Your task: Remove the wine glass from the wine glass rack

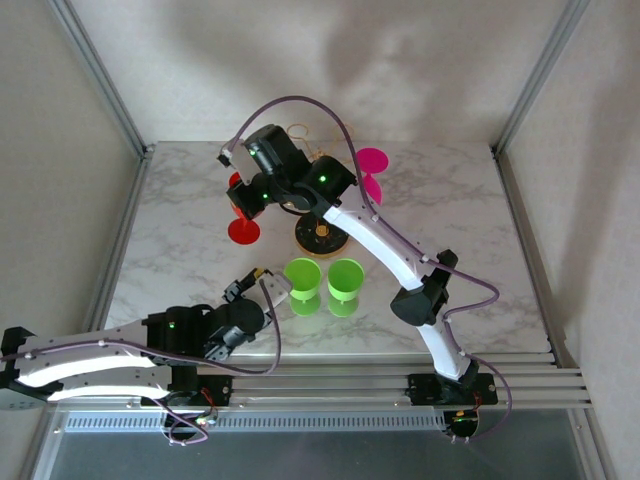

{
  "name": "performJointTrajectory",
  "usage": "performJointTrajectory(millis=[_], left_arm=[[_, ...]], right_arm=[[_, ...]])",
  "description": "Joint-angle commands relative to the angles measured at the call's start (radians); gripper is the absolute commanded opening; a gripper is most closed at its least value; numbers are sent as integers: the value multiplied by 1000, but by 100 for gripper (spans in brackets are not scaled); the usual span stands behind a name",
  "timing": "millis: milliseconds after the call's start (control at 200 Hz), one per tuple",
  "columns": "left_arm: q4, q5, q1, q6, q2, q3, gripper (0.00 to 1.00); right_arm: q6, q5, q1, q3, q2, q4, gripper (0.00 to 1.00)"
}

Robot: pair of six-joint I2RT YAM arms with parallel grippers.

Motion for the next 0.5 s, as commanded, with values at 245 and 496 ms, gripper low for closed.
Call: performJointTrajectory(millis=[245,496], left_arm=[[97,12,-8,-177,52,84,32],[98,24,-7,-335,33,113,29]], right_arm=[[27,-2,-15,0,-16,29,0],[41,-19,-26,-5,-16,24,0]])
